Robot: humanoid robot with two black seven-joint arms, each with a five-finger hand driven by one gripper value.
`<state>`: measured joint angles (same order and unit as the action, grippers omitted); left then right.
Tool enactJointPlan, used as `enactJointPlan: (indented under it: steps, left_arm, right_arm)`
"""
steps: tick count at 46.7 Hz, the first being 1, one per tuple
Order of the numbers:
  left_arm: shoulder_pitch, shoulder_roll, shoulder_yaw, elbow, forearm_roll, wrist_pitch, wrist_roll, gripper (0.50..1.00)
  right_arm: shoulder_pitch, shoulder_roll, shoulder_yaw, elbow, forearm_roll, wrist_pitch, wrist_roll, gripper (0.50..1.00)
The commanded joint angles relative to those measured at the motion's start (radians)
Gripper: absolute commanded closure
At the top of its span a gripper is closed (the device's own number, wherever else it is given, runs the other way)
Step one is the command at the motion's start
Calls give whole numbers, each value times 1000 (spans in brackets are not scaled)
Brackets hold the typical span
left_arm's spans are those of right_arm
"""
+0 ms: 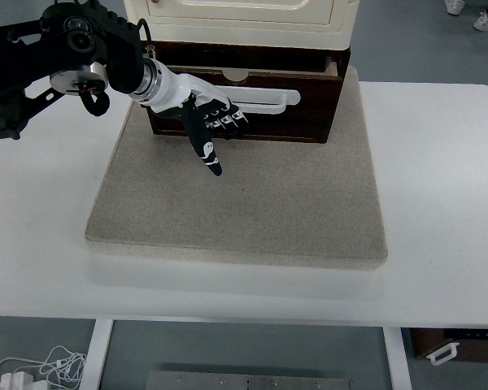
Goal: Close drawer under combined cabinet
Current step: 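Push the drawer front with the left hand toward the cabinet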
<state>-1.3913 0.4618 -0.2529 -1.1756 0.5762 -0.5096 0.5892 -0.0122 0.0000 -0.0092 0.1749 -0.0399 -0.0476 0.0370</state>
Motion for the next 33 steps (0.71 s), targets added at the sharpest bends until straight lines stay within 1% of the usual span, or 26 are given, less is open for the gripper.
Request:
enactJointPlan:
  steps: [1, 11, 21, 33]
  left_arm:
    - [0, -9, 0, 20, 1, 2, 0, 506]
    - [-2, -38, -6, 82, 14, 3, -5, 506]
    - [0, -61, -8, 116, 28, 6, -9, 508]
    - [0, -63, -8, 162, 36, 8, -15, 510]
  right_arm:
    - [0, 0, 0, 0, 0, 0, 0, 548]
    - [0, 0, 0, 0, 0, 0, 0, 548]
    - [0, 0, 0, 0, 0, 0, 0, 548]
    - [0, 0, 0, 0, 0, 0, 0, 548]
